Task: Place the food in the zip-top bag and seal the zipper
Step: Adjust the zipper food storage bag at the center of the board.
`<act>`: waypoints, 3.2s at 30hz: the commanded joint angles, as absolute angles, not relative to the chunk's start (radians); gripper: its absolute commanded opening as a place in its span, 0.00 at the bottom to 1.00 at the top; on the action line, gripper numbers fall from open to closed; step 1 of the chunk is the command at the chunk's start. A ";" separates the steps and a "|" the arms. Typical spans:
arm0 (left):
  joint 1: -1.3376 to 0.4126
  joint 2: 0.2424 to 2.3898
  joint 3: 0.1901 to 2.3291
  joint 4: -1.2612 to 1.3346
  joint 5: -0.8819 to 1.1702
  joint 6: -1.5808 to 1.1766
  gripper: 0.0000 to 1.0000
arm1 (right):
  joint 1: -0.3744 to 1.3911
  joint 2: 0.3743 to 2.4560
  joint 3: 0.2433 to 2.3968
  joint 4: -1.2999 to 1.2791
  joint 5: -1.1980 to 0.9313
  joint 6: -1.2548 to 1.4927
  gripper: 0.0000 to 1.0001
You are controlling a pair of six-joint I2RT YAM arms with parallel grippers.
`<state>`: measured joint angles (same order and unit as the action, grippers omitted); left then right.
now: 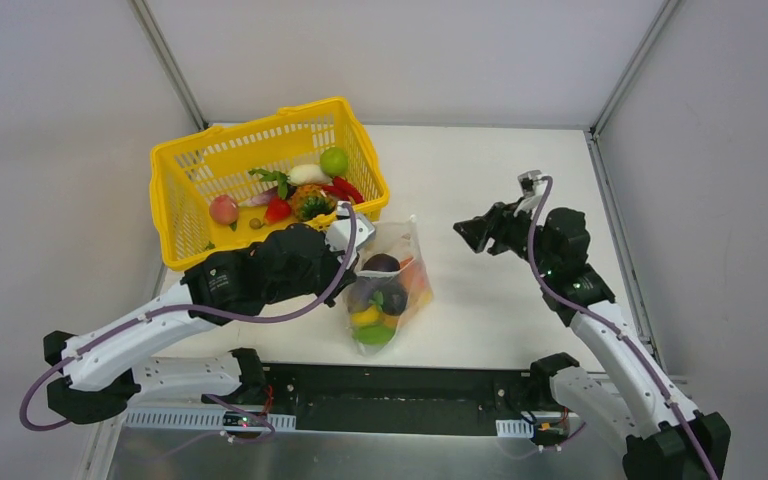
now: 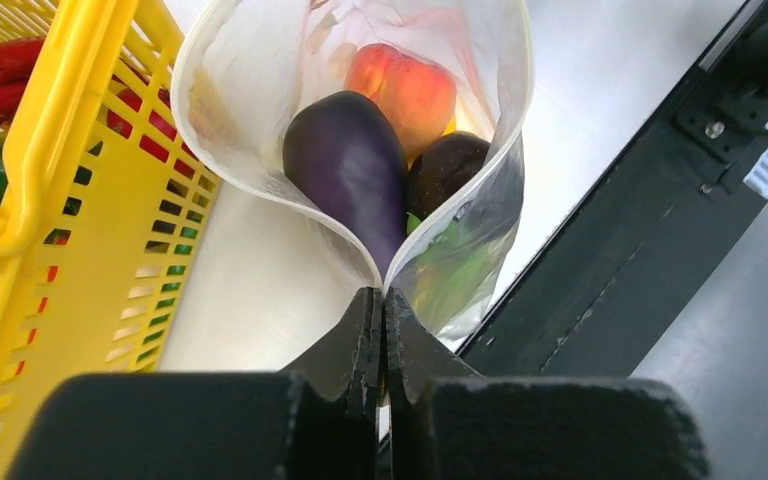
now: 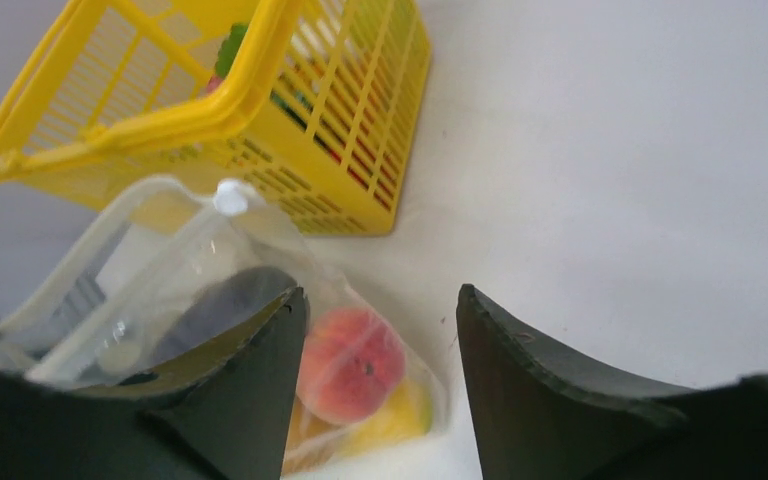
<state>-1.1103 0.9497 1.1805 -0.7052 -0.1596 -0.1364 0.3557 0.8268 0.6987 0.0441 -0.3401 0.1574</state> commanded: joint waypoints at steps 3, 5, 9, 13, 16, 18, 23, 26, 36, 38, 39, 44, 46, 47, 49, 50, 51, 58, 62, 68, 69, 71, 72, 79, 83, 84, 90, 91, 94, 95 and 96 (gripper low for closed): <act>-1.089 0.915 1.217 -0.738 -0.061 0.061 0.00 | 0.340 0.888 0.565 0.433 -0.750 0.037 0.66; -1.089 0.915 1.230 -0.738 -0.015 0.098 0.00 | 0.341 0.937 0.577 0.454 -0.866 -0.032 0.70; -1.089 0.934 1.252 -0.762 -0.002 0.157 0.00 | 0.340 1.053 0.626 0.445 -0.952 -0.121 0.73; -1.089 0.960 1.283 -0.793 0.040 0.216 0.00 | 0.337 1.123 0.665 0.445 -1.024 -0.202 0.74; -1.089 0.963 1.302 -0.815 0.036 0.259 0.00 | 0.329 1.151 0.664 0.439 -1.107 -0.324 0.75; -1.088 0.959 1.304 -0.814 0.030 0.292 0.00 | 0.325 1.170 0.673 0.451 -1.131 -0.363 0.74; -1.051 0.949 1.306 -0.798 0.057 0.332 0.00 | 0.312 1.196 0.708 0.453 -1.270 -0.414 0.66; -1.045 0.948 1.301 -0.791 0.078 0.342 0.00 | 0.316 1.203 0.716 0.468 -1.321 -0.412 0.63; -1.037 0.979 1.316 -0.781 0.115 0.357 0.00 | 0.343 1.261 0.749 0.469 -1.310 -0.442 0.52; -1.037 0.976 1.313 -0.779 0.117 0.355 0.00 | 0.358 1.258 0.747 0.477 -1.287 -0.454 0.50; -1.037 0.976 1.312 -0.777 0.117 0.354 0.00 | 0.363 1.258 0.748 0.478 -1.286 -0.454 0.49; -1.037 0.961 1.302 -0.771 0.106 0.351 0.00 | 0.374 1.259 0.754 0.479 -1.313 -0.454 0.32; -1.038 0.953 1.293 -0.767 0.094 0.349 0.00 | 0.378 1.249 0.751 0.478 -1.309 -0.452 0.27; -1.036 0.947 1.289 -0.768 0.089 0.347 0.00 | 0.378 1.240 0.748 0.477 -1.295 -0.450 0.22; -1.036 0.931 1.272 -0.770 0.073 0.336 0.00 | 0.377 1.228 0.744 0.470 -1.254 -0.440 0.12; -1.035 0.912 1.260 -0.768 0.066 0.330 0.00 | 0.377 1.221 0.741 0.462 -1.236 -0.438 0.01; -1.036 0.897 1.245 -0.764 0.059 0.322 0.00 | 0.377 1.217 0.736 0.459 -1.214 -0.428 0.00; -1.026 0.727 1.098 -0.746 -0.086 0.233 0.00 | 0.362 1.107 0.672 0.459 -1.021 -0.287 0.00; -1.018 0.632 1.003 -0.712 -0.156 0.195 0.00 | 0.352 1.029 0.623 0.459 -0.981 -0.238 0.00; -1.004 0.603 0.981 -0.700 -0.187 0.194 0.00 | 0.348 0.949 0.584 0.459 -1.027 -0.183 0.00; -1.004 0.616 0.993 -0.702 -0.188 0.198 0.00 | 0.350 0.943 0.584 0.459 -1.048 -0.166 0.00; -1.004 0.646 1.024 -0.705 -0.186 0.202 0.00 | 0.350 0.924 0.581 0.459 -1.067 -0.123 0.00; -1.004 0.661 1.047 -0.707 -0.191 0.202 0.00 | 0.352 0.913 0.576 0.459 -1.073 -0.112 0.00; -0.994 0.781 1.149 -0.708 -0.233 0.176 0.38 | 0.381 0.880 0.555 0.382 -1.039 -0.071 0.00; -0.986 0.809 1.163 -0.694 -0.222 0.175 0.70 | 0.381 0.877 0.539 0.377 -1.012 -0.064 0.00; -0.985 0.815 1.172 -0.694 -0.211 0.175 0.77 | 0.382 0.876 0.541 0.374 -1.006 -0.063 0.00; -0.984 0.903 1.276 -0.640 -0.015 0.189 0.98 | 0.381 0.881 0.552 0.365 -1.002 -0.054 0.00; -0.984 0.942 1.307 -0.637 0.029 0.189 0.99 | 0.382 0.877 0.551 0.365 -1.000 -0.056 0.00; -0.989 1.073 1.418 -0.646 0.146 0.179 0.99 | 0.382 0.862 0.549 0.363 -0.989 -0.058 0.00; -0.996 1.113 1.466 -0.649 0.192 0.174 0.99 | 0.382 0.857 0.548 0.360 -0.987 -0.059 0.00; -1.007 1.154 1.503 -0.648 0.216 0.170 0.99 | 0.382 0.852 0.548 0.355 -0.985 -0.062 0.00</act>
